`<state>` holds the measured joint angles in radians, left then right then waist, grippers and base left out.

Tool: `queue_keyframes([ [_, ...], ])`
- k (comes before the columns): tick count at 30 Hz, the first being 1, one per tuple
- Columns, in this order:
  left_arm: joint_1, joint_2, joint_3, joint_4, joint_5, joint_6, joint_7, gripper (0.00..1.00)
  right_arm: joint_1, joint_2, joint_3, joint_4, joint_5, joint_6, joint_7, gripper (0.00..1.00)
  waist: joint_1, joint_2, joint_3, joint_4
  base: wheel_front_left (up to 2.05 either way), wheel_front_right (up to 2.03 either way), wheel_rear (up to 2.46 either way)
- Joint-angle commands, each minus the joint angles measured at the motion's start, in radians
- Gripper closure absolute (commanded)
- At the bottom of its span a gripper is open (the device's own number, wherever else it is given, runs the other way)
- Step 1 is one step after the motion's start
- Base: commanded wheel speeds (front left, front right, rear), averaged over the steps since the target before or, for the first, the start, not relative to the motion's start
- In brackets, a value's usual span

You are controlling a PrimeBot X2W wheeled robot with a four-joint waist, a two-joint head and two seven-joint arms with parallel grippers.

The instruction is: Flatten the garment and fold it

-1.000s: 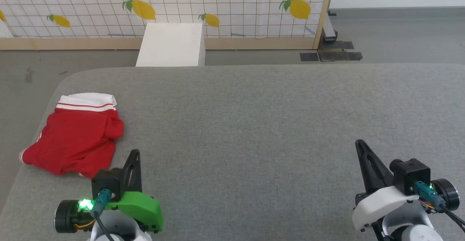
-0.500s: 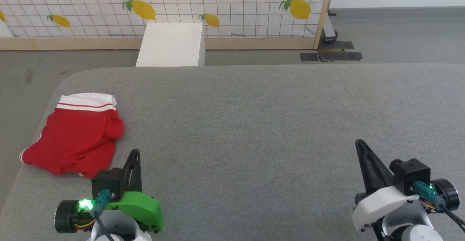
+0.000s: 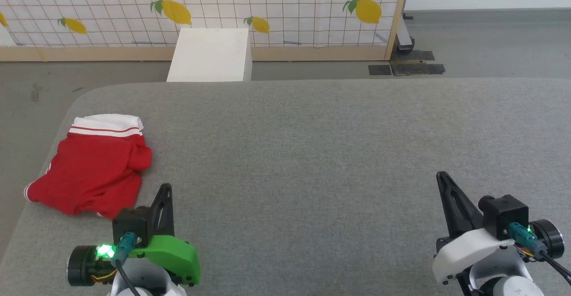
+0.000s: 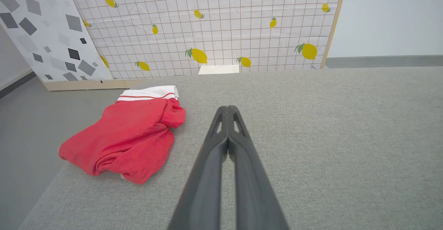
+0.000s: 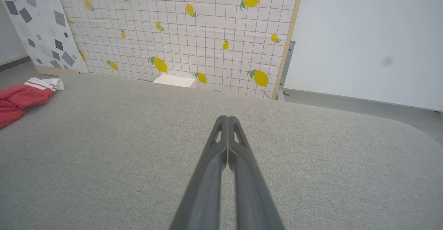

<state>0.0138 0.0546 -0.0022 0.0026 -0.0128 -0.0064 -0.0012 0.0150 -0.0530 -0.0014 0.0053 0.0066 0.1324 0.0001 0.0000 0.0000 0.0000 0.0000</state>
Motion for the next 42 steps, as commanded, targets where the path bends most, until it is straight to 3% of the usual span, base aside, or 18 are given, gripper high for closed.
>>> queue_keyframes([
  [1, -0.014, -0.004, 0.002, -0.003, 0.013, 0.006, 0.001, 1.00, -0.015, 0.003, 0.001, -0.005, -0.007, -0.002, 0.000, 1.00, 0.0000, 0.0000, 0.000, 0.000, 0.00, 0.00, 0.00],
  [5, -0.014, -0.004, 0.002, -0.003, 0.013, 0.006, 0.001, 1.00, -0.015, 0.003, 0.001, -0.005, -0.007, -0.002, 0.000, 1.00, 0.0000, 0.0000, 0.000, 0.000, 0.00, 0.00, 0.00],
  [6, 0.000, 0.000, 0.000, 0.000, -0.001, 0.000, 0.000, 0.00, 0.000, 0.000, 0.000, 0.000, 0.000, 0.000, 0.000, 0.00, 0.0000, 0.0000, 0.000, 0.000, 0.00, 0.00, 0.00],
  [42, 0.003, -0.001, -0.026, 0.014, -0.035, 0.005, -0.068, 0.00, 0.006, 0.000, -0.007, -0.001, 0.024, 0.000, -0.069, 0.00, 0.0000, 0.0000, 0.005, 0.000, 0.00, 0.00, 0.00],
])
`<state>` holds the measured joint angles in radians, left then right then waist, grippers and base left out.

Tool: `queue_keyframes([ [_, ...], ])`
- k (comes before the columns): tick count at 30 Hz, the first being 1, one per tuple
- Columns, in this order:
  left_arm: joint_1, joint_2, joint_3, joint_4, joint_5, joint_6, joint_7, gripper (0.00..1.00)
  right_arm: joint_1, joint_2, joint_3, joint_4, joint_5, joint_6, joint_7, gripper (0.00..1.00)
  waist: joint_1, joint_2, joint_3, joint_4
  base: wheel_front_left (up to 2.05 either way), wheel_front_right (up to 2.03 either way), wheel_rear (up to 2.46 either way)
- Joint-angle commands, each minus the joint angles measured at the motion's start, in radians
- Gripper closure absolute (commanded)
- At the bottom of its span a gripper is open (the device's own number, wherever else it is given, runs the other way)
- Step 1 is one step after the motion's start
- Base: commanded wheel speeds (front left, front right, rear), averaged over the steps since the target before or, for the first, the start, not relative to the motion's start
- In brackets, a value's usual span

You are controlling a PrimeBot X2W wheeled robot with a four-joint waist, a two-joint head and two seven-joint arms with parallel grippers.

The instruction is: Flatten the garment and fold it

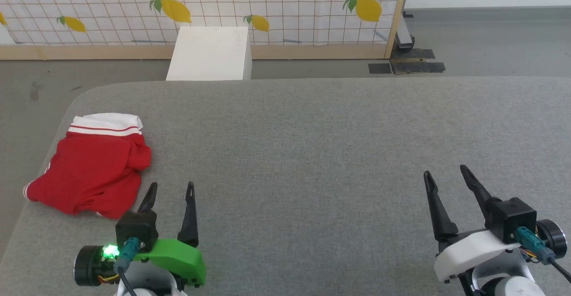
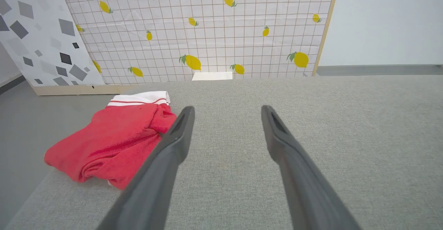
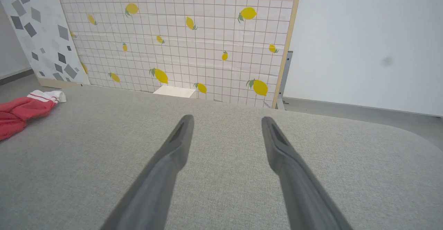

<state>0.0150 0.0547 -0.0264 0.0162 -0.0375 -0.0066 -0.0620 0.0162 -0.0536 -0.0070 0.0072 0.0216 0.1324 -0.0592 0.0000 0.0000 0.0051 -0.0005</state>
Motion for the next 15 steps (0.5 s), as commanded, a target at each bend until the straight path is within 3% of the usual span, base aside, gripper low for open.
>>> queue_keyframes([
  [1, 0.003, -0.001, -0.004, 0.003, -0.012, 0.005, -0.010, 0.00, 0.005, 0.001, -0.001, -0.002, 0.010, 0.000, -0.012, 0.00, 0.0000, 0.0000, 0.000, 0.000, 0.00, 0.00, 0.00],
  [15, 0.000, -0.002, -0.021, 0.048, -0.029, 0.004, -0.039, 0.00, 0.004, 0.001, 0.009, 0.046, 0.029, -0.001, -0.041, 0.00, 0.0000, 0.0000, 0.000, 0.001, 0.00, 0.00, 0.00],
])
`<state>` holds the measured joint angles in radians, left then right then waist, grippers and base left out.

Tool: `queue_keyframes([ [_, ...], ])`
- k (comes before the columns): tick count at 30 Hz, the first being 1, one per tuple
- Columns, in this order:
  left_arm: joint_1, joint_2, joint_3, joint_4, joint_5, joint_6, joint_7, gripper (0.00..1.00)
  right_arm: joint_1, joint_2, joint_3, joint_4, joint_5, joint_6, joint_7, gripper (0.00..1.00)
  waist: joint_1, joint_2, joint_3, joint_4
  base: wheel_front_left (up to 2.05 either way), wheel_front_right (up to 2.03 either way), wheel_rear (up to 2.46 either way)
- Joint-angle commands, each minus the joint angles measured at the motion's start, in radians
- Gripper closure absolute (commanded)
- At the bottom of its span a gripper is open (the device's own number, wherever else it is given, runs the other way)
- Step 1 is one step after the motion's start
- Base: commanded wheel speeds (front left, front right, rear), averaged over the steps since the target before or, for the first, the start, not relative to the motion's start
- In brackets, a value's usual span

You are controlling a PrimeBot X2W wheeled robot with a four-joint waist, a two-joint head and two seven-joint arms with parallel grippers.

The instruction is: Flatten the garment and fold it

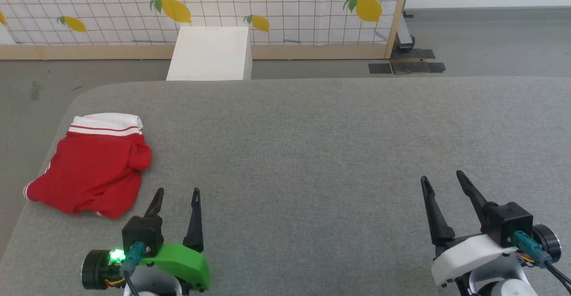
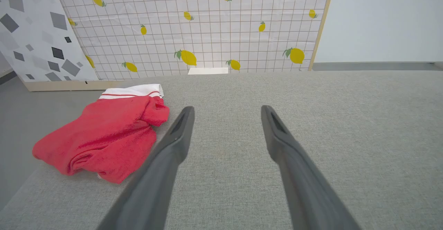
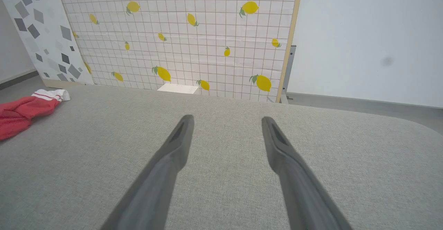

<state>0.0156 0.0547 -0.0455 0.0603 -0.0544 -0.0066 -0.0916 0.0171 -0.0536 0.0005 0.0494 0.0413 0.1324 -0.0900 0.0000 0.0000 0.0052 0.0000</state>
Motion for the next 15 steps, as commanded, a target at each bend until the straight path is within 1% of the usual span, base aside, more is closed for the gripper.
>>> queue_keyframes([
  [1, -0.001, -0.002, -0.002, 0.006, -0.013, 0.005, -0.011, 0.00, 0.003, 0.001, 0.002, 0.005, 0.011, -0.001, -0.012, 0.00, 0.0000, 0.0000, 0.000, 0.000, 0.00, 0.00, 0.00],
  [15, -0.001, -0.002, -0.014, 0.014, -0.027, 0.009, -0.040, 0.00, 0.004, 0.002, 0.010, 0.013, 0.013, -0.001, -0.041, 0.00, 0.0000, 0.0000, 0.003, 0.002, 0.00, 0.00, 0.00],
])
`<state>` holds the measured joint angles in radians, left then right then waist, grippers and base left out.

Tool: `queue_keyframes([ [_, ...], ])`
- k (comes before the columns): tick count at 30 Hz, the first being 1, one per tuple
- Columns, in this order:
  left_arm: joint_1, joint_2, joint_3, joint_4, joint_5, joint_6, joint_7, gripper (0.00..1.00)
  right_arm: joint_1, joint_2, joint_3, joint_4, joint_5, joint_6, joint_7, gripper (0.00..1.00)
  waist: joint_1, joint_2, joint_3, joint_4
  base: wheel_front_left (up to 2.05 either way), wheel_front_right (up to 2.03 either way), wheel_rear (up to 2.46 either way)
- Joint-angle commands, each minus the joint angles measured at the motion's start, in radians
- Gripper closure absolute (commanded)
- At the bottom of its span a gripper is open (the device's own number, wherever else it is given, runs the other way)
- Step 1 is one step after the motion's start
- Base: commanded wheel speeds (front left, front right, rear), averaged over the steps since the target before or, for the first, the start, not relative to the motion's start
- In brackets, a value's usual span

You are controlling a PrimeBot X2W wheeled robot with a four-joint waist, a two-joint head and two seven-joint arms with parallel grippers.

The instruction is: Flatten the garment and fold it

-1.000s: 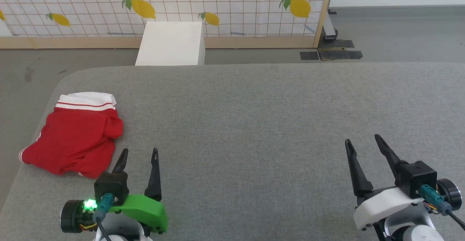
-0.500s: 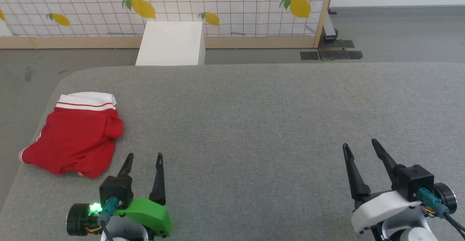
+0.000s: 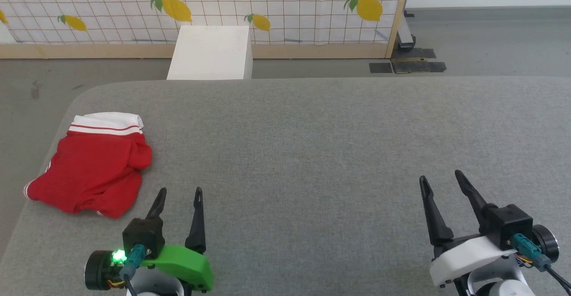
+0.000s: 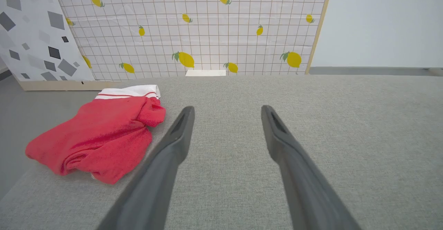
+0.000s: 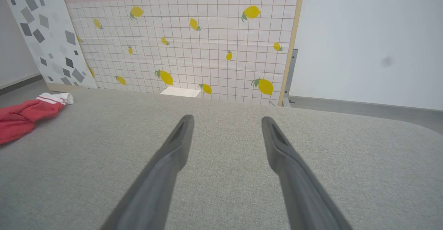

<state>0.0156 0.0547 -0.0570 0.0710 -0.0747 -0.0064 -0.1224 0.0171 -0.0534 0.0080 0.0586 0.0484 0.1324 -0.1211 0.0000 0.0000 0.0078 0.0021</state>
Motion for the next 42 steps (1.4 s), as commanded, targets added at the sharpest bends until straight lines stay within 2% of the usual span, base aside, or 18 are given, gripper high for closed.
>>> queue_keyframes([
  [1, -0.002, -0.002, -0.003, 0.002, -0.006, 0.009, -0.011, 0.00, 0.004, 0.002, 0.003, 0.004, 0.007, -0.001, -0.012, 0.00, 0.0000, 0.0000, 0.001, 0.000, 0.00, 0.00, 0.00],
  [12, 0.003, -0.003, -0.007, -0.028, -0.004, 0.014, -0.034, 0.00, 0.008, 0.002, -0.001, 0.004, 0.020, -0.001, -0.035, 0.00, 0.0000, 0.0000, 0.002, 0.003, 0.00, 0.00, 0.00],
  [29, 0.001, -0.003, -0.030, 0.014, -0.021, 0.012, -0.069, 0.00, 0.009, 0.002, 0.003, 0.029, 0.029, -0.001, -0.070, 0.00, 0.0000, 0.0000, 0.007, 0.012, 0.00, 0.00, 0.00],
  [35, -0.002, -0.004, -0.034, 0.019, -0.024, 0.016, -0.081, 0.00, 0.014, 0.002, 0.002, 0.038, 0.028, -0.001, -0.082, 0.00, 0.0000, 0.0000, 0.005, 0.041, 0.00, 0.00, 0.00],
  [42, 0.003, -0.004, -0.035, 0.035, -0.021, 0.025, -0.096, 0.00, 0.020, 0.003, 0.007, 0.054, 0.031, -0.001, -0.097, 0.00, 0.0000, 0.0000, -0.002, 0.109, 0.00, 0.00, 0.00],
])
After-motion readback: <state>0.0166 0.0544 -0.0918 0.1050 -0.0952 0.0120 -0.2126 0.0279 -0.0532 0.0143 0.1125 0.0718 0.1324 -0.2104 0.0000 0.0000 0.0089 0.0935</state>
